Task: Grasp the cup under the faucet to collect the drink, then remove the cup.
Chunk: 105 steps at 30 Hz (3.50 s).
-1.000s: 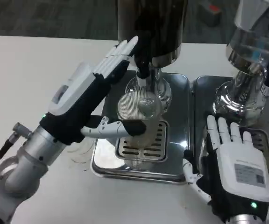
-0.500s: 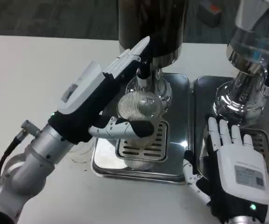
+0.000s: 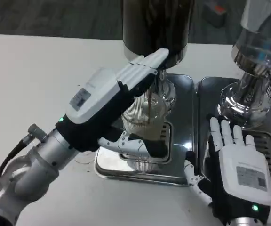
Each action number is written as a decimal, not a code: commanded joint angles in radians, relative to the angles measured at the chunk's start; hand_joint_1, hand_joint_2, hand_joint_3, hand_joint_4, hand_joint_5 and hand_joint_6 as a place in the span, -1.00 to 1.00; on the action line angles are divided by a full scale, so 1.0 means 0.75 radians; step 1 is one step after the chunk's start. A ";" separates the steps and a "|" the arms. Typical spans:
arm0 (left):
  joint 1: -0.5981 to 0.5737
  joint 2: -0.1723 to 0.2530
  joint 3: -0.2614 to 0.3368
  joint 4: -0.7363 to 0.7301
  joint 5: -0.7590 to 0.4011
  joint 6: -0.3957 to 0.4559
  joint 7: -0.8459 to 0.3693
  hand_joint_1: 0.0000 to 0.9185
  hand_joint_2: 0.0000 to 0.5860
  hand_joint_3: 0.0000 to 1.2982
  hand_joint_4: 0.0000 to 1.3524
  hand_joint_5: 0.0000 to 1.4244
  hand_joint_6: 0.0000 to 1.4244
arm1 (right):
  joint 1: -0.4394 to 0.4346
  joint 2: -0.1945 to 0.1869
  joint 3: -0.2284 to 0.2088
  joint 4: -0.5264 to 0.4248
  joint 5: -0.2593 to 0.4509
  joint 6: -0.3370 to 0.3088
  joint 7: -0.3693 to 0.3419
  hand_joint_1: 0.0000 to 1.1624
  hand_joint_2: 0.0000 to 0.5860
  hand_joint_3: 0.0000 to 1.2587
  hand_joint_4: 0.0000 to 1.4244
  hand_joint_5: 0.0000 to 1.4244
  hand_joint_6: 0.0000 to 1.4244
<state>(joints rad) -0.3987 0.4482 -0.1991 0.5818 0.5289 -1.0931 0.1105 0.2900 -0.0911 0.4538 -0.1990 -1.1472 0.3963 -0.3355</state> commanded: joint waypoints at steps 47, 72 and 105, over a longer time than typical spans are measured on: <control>0.016 0.069 -0.067 -0.032 0.137 0.012 0.103 -1.00 -0.76 -1.00 -1.00 -0.88 -0.94 | -0.319 0.020 -0.250 0.284 1.024 -0.523 0.321 0.18 -0.11 -1.00 -1.00 -1.00 -1.00; 0.069 0.096 0.056 -0.109 -0.014 0.060 0.111 -1.00 -0.70 -1.00 -1.00 -0.88 -0.96 | -0.408 0.041 -0.256 0.459 1.084 -0.632 0.337 0.21 -0.13 -1.00 -1.00 -1.00 -1.00; 0.437 0.161 0.394 0.213 -0.143 0.266 0.266 -1.00 -0.54 -0.99 -1.00 -0.84 -0.97 | -0.495 0.068 -0.257 0.550 1.114 -0.686 0.373 0.23 -0.19 -1.00 -1.00 -1.00 -1.00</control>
<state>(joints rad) -0.0766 0.5759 0.1062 0.7112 0.4213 -0.9088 0.2940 -0.0654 -0.0460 0.2603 0.2023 -0.3214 -0.0971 -0.0592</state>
